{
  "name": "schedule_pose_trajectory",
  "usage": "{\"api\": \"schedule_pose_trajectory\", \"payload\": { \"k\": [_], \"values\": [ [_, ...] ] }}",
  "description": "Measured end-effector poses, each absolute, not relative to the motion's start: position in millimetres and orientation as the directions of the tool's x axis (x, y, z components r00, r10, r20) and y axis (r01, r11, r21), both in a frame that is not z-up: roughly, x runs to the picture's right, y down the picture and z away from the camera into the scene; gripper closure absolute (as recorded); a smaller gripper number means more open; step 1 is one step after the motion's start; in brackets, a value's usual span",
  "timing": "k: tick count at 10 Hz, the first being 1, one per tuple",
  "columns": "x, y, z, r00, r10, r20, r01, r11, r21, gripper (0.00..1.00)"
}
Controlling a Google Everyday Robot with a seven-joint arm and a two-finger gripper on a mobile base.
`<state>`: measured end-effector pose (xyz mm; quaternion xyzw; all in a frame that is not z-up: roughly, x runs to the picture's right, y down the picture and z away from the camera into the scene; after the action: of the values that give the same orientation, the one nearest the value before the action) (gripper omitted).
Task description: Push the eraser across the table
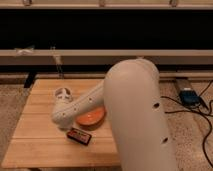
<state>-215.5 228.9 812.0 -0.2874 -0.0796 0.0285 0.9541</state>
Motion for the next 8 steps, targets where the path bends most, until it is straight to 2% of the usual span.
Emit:
{"api": "schedule_pose_trajectory", "payload": {
  "k": [8],
  "values": [
    [-172.3, 252.7, 789.4, 0.982, 0.166, 0.084, -0.089, 0.816, -0.571, 1.0]
  ]
}}
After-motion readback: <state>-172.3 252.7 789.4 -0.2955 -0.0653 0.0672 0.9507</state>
